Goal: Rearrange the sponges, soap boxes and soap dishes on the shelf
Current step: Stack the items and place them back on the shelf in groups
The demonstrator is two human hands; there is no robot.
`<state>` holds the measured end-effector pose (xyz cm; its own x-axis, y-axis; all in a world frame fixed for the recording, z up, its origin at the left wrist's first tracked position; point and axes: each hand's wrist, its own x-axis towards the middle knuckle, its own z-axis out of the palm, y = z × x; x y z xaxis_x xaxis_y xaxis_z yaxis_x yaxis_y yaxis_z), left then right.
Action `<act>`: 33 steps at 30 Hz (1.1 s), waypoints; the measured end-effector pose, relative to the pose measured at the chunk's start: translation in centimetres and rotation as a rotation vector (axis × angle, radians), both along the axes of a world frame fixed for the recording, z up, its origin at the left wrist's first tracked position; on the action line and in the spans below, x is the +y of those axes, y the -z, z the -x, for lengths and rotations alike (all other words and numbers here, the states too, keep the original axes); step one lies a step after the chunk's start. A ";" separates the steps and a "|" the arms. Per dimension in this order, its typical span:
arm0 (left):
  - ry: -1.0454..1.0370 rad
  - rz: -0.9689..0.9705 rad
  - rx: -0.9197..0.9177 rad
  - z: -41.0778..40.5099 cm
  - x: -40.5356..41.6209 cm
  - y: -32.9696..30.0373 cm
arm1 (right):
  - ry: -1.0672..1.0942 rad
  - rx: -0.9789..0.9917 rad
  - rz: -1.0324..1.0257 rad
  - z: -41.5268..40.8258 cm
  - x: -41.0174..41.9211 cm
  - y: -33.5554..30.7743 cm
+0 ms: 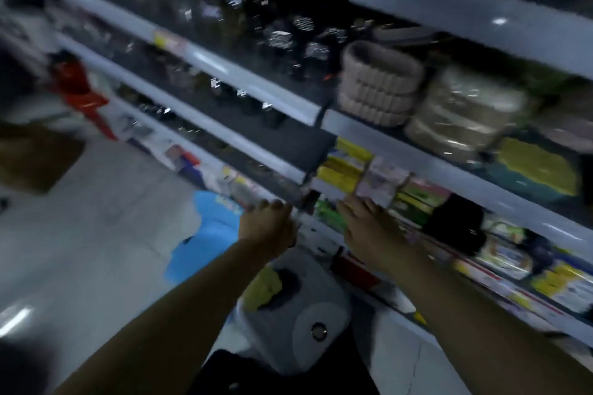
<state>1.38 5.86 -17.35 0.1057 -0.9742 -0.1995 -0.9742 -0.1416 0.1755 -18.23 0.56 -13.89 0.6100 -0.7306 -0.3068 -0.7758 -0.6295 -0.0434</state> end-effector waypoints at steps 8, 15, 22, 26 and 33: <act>-0.379 -0.345 0.040 -4.4 9.3 14.8 | -0.347 0.246 -0.358 -8.3 1.2 14.7; -0.607 -0.581 0.194 0.2 12.0 25.3 | -0.401 0.361 -0.405 -8.9 -0.1 26.7; -0.819 -0.479 0.302 0.7 9.4 32.7 | -0.474 0.348 -0.443 -8.9 -0.5 35.0; -0.880 -0.426 0.355 0.4 8.7 34.3 | -0.419 0.250 -0.545 -9.2 0.3 36.9; -0.724 -0.258 0.293 -3.4 7.7 27.2 | -0.296 0.034 -0.399 -9.7 0.7 30.4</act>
<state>4.81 13.55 -44.54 0.5991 -0.6044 -0.5252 -0.5456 -0.7882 0.2847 -8.50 1.22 -44.30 0.7585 -0.3489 -0.5504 -0.5712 -0.7624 -0.3040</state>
